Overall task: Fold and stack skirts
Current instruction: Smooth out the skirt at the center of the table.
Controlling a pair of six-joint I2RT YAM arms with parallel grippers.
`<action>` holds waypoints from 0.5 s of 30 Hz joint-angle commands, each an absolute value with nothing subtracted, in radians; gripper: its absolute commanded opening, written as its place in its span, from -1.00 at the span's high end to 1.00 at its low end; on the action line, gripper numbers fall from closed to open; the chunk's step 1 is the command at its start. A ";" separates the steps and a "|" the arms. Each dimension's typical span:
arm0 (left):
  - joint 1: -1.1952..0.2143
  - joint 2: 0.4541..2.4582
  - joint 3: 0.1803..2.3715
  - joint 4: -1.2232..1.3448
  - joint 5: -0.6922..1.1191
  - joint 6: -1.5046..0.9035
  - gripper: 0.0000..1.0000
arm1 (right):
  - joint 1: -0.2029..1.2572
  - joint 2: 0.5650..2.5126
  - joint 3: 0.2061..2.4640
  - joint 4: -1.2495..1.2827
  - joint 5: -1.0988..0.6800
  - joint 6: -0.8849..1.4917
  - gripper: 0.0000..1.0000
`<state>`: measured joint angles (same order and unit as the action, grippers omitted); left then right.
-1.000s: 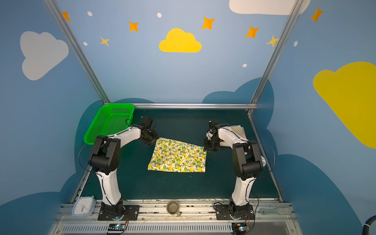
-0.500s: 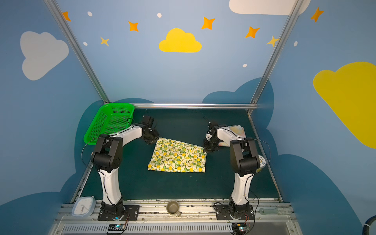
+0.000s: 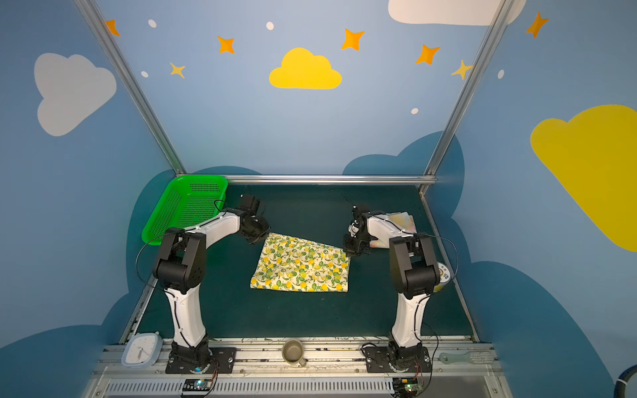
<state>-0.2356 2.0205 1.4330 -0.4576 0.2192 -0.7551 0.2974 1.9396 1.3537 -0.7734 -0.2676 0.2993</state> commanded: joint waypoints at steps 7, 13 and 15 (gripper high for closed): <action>-0.233 1.975 1.488 -0.470 0.230 -0.740 0.92 | 0.314 1.822 1.305 -0.778 -0.231 0.318 1.00; -0.232 1.969 1.496 -0.456 0.219 -0.732 0.92 | 0.332 1.745 1.265 -0.776 -0.210 0.333 1.00; -0.227 1.976 1.503 -0.453 0.219 -0.732 0.92 | 0.333 1.731 1.261 -0.781 -0.207 0.334 1.00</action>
<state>-0.2352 1.9991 1.4769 -0.4553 0.2302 -0.7506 0.3256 1.7638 1.2736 -0.7662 -0.2268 0.3199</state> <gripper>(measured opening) 0.049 0.048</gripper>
